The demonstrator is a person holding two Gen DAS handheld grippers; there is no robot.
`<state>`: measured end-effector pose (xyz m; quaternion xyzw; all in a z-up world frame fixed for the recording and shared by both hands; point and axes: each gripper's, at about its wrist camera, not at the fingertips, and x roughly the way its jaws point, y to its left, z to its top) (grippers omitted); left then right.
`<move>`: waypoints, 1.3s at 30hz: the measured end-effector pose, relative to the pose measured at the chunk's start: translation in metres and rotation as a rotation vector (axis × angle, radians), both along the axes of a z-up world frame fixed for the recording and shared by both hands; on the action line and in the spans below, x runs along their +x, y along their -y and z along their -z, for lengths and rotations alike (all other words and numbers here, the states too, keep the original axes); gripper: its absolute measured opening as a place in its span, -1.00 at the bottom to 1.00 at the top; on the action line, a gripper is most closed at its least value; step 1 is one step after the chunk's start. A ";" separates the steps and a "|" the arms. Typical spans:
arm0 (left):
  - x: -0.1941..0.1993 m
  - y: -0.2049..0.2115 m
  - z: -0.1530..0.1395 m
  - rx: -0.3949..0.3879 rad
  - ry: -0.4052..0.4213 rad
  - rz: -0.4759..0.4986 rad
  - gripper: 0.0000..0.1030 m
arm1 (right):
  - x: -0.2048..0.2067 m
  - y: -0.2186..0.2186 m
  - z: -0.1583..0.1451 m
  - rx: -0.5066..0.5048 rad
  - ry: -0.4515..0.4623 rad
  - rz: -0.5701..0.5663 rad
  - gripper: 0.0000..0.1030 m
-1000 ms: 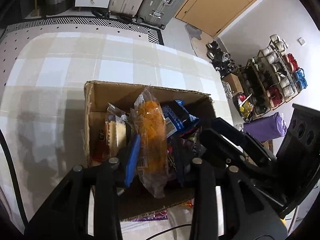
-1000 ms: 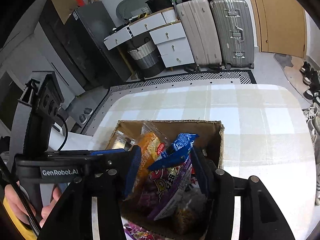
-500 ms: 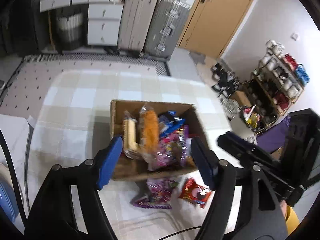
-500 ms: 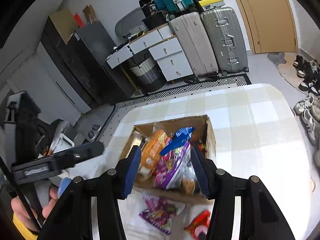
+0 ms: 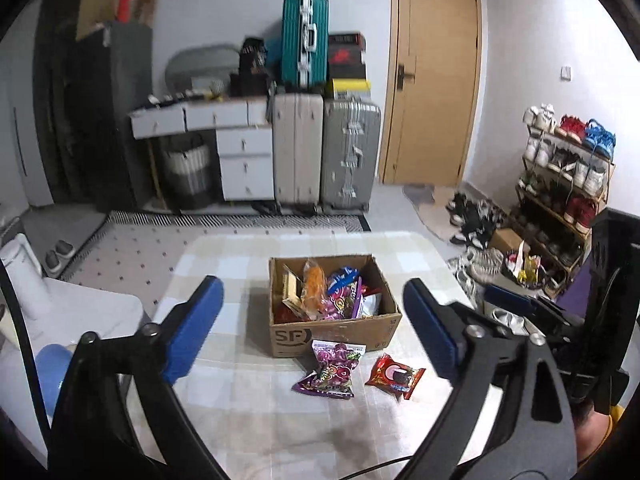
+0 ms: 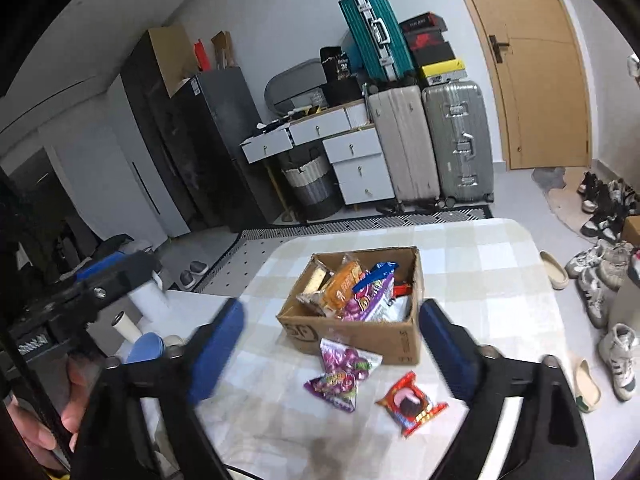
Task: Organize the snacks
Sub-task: 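Withdraw both grippers from the box toward the remaining two snacks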
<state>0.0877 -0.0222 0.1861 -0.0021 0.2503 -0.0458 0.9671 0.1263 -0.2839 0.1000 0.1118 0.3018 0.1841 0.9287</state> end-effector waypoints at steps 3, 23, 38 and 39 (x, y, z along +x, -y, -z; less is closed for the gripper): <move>-0.040 -0.007 -0.011 -0.010 0.063 -0.040 0.99 | -0.030 0.001 -0.008 -0.006 0.044 -0.007 0.84; -0.170 -0.059 0.071 -0.030 0.068 -0.090 0.99 | -0.166 0.003 0.039 0.006 0.263 -0.003 0.98; -0.050 -0.052 0.193 0.029 -0.176 -0.064 0.98 | -0.098 0.006 0.126 -0.068 0.075 0.016 0.98; -0.036 -0.051 0.200 0.019 -0.204 -0.057 0.98 | -0.089 0.006 0.130 -0.072 0.063 0.018 0.98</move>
